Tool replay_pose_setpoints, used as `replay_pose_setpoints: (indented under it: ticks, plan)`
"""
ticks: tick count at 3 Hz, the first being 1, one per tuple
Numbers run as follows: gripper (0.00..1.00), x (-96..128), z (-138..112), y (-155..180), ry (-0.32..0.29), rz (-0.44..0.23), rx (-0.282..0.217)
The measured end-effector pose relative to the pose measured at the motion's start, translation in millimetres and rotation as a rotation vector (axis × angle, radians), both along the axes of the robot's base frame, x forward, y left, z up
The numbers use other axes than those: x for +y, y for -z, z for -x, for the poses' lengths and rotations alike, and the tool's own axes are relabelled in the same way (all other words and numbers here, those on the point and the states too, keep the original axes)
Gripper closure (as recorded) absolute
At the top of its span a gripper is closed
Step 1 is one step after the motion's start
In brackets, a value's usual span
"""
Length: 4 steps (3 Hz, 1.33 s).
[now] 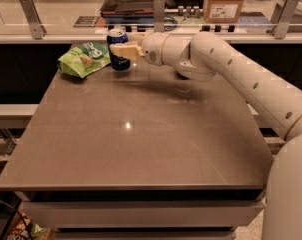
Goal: Move pepsi can near green rice chip bag
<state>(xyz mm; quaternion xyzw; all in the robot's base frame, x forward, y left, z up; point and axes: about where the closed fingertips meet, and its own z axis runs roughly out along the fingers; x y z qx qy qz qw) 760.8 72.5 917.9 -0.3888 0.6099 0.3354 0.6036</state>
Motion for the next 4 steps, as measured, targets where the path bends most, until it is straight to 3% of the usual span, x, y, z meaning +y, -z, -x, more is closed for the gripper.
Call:
replay_pose_setpoints:
  ticks: [2,4]
  plan:
    - [1.0,7.1,-0.1,8.4,-0.01,0.011,0.016]
    - [0.59,15.0,-0.3,17.7,-0.024,0.006,0.035]
